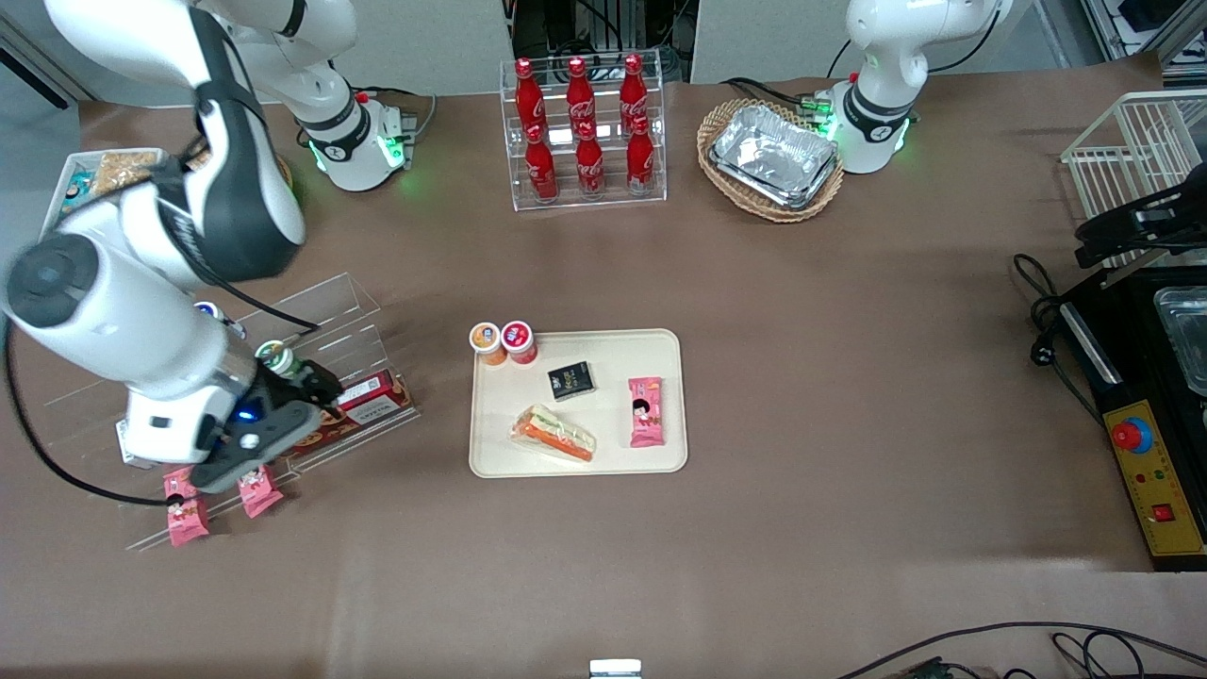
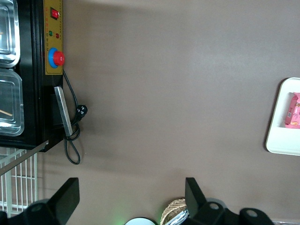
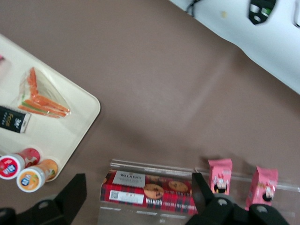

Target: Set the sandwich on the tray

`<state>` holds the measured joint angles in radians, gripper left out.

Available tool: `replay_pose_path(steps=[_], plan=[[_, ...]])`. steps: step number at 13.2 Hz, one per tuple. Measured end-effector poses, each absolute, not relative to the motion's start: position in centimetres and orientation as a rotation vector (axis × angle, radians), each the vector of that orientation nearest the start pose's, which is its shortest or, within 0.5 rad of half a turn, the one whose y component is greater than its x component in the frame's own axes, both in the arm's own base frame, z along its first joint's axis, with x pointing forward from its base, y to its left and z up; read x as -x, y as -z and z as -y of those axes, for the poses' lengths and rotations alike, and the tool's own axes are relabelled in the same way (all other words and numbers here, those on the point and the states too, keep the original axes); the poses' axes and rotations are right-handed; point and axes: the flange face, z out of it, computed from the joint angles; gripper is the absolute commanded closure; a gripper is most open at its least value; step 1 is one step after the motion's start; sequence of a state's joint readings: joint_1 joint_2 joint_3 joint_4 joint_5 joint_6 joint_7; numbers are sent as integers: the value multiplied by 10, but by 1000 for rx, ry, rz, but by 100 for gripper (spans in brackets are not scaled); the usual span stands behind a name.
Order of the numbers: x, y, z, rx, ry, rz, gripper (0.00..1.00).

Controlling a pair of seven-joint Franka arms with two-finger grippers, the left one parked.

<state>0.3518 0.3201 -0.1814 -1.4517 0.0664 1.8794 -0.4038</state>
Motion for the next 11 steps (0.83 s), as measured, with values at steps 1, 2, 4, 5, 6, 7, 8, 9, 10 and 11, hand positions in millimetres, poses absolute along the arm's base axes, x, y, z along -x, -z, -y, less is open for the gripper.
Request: replay_pose_path(steps=[1,2,4,5,6,7,8,9,10,11], plan=[[-650,-531,-123,3032,176,787,0],[-645,-542,-106,3026,158,695,0],[-641,-553,-53,2992,123,516,0],[-641,-555,-20,2985,125,429,0],[-640,-556,8,2987,125,363,0],[-637,-559,28,2993,125,315,0],[-634,-563,44,2998,130,280,0],[-630,-568,53,3000,124,259,0],[-626,-574,58,3016,102,258,0],[-622,-579,59,3041,77,267,0]])
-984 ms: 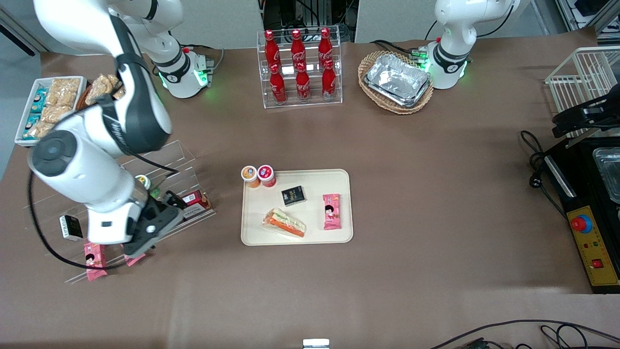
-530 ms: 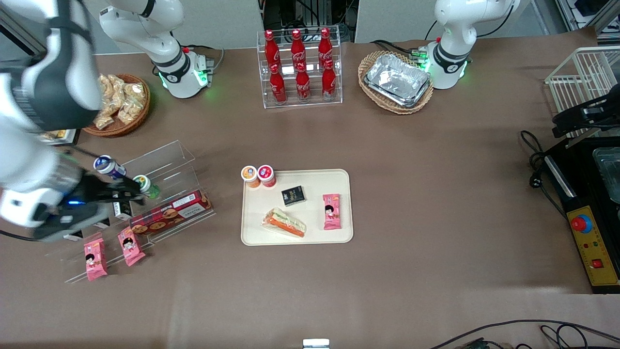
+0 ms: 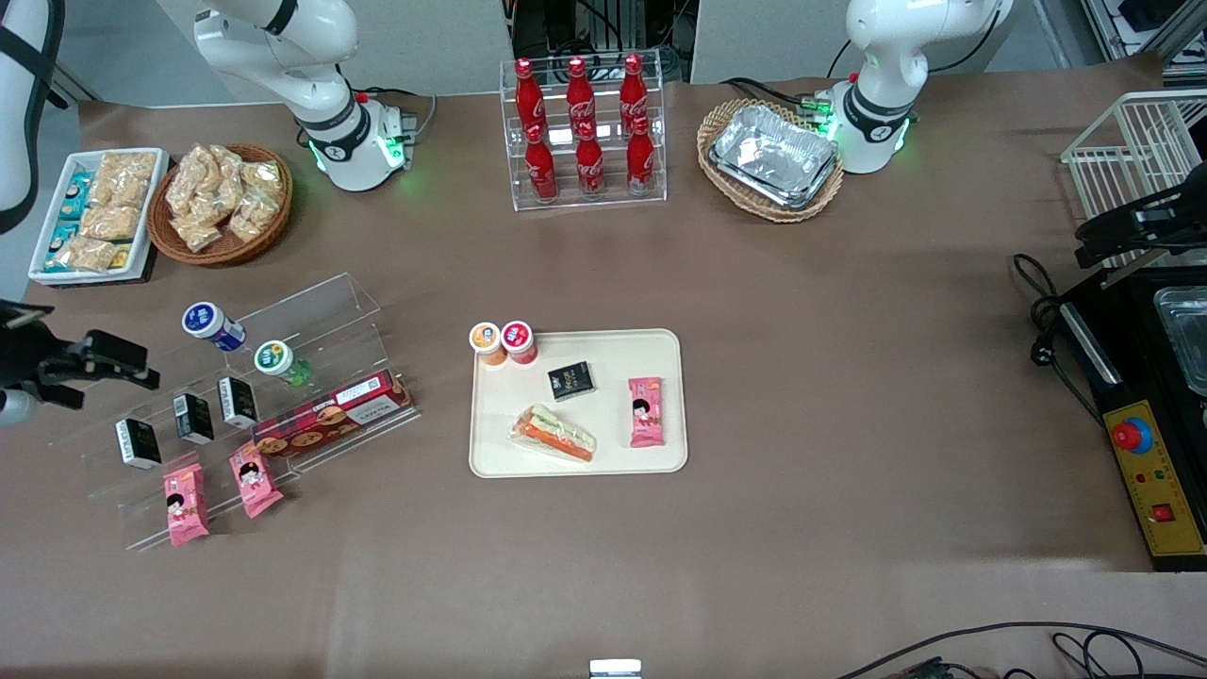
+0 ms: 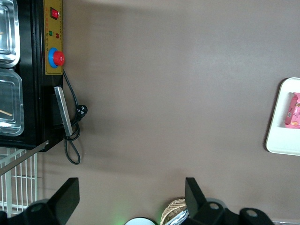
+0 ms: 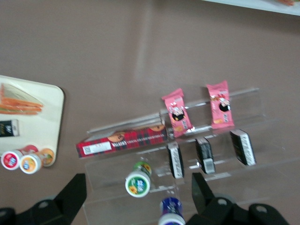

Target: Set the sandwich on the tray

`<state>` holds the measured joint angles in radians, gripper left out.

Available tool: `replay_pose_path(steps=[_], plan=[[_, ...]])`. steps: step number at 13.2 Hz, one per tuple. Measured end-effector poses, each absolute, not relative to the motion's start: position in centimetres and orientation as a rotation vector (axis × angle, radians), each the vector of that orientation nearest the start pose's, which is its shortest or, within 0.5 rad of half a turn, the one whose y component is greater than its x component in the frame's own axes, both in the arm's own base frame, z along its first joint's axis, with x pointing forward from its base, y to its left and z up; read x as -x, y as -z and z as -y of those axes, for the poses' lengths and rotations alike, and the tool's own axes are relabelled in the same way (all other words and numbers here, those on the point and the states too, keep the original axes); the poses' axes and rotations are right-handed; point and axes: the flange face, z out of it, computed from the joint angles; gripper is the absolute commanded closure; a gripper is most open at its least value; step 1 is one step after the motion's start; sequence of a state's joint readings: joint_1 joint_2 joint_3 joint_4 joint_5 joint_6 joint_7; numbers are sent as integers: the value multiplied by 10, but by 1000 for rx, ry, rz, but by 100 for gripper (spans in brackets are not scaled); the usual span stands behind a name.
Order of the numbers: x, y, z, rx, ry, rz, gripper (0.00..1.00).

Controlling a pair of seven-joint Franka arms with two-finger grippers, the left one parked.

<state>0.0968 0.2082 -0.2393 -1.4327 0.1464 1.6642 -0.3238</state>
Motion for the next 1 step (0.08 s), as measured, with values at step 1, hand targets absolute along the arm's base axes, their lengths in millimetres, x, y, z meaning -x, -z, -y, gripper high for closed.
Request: replay_pose_path(steps=[1], plan=[[-620,-583,59,3064,63,270,0]])
